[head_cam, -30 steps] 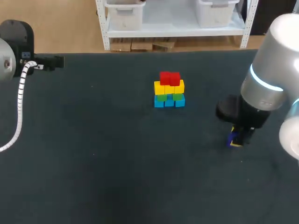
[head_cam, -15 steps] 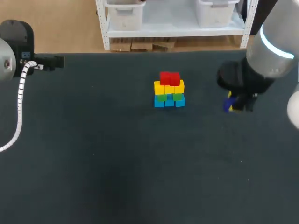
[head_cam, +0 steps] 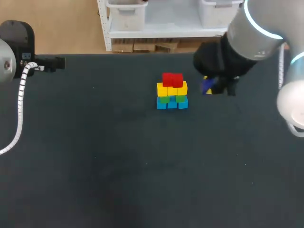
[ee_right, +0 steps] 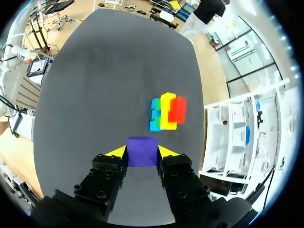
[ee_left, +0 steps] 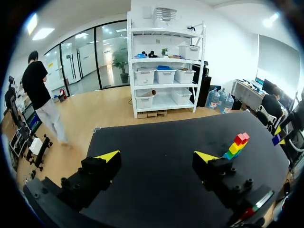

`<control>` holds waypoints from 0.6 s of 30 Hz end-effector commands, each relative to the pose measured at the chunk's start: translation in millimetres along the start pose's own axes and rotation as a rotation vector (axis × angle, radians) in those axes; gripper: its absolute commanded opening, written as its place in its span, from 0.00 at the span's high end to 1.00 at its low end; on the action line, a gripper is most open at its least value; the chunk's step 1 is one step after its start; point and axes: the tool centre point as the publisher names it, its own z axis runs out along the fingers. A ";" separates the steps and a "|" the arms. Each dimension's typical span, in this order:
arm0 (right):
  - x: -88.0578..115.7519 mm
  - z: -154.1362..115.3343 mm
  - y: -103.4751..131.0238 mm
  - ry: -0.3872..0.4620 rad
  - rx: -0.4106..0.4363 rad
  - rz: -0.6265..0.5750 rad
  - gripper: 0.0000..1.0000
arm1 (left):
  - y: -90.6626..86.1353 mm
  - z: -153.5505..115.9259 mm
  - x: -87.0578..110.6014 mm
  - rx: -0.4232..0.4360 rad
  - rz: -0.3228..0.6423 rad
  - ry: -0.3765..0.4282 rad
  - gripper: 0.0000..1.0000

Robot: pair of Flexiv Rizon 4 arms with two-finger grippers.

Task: Place the blue cubes, place green cubes on the blue cubes, place the yellow cubes on the green cubes, then place the red cubes on the yellow cubes, and place purple cube on the red cubes.

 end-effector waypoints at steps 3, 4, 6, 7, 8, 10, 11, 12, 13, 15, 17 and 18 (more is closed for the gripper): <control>-26.9 2.8 -23.8 -0.006 -0.071 -0.011 1.00 | 0.3 -0.1 0.3 0.001 0.000 -0.001 0.00; -30.2 3.2 -26.4 -0.006 -0.071 -0.011 1.00 | 0.3 -0.1 0.3 0.001 0.000 -0.001 0.00; -36.0 5.3 -32.4 -0.006 -0.072 -0.009 1.00 | 0.3 -0.1 0.3 0.001 0.000 -0.001 0.00; -38.6 7.7 -35.8 0.000 -0.067 -0.010 1.00 | 0.3 -0.1 0.3 0.001 0.000 -0.001 0.00; -41.0 10.3 -39.0 0.001 -0.066 -0.010 1.00 | 0.3 -0.1 0.3 0.001 0.000 -0.001 0.00; -45.9 16.2 -47.1 0.006 -0.071 -0.012 1.00 | 0.3 -0.1 0.3 0.001 0.000 -0.001 0.00; -48.4 19.1 -50.3 0.005 -0.078 -0.015 1.00 | 0.3 -0.1 0.3 0.001 0.000 -0.001 0.00; -50.5 22.1 -53.8 0.007 -0.084 -0.011 1.00 | 0.3 -0.1 0.3 0.001 0.000 -0.001 0.00; -52.7 25.4 -57.4 0.009 -0.087 -0.006 1.00 | 0.3 -0.1 0.3 0.001 0.000 -0.001 0.00; -57.0 32.1 -63.9 0.015 -0.099 0.007 1.00 | 0.3 -0.1 0.3 0.001 0.000 -0.001 0.00; -60.6 40.1 -70.6 0.037 -0.095 0.015 1.00 | 0.3 -0.1 0.3 0.001 0.000 -0.001 0.00; -62.0 43.7 -73.7 0.043 -0.101 0.023 1.00 | 0.3 -0.1 0.3 0.001 0.000 -0.001 0.00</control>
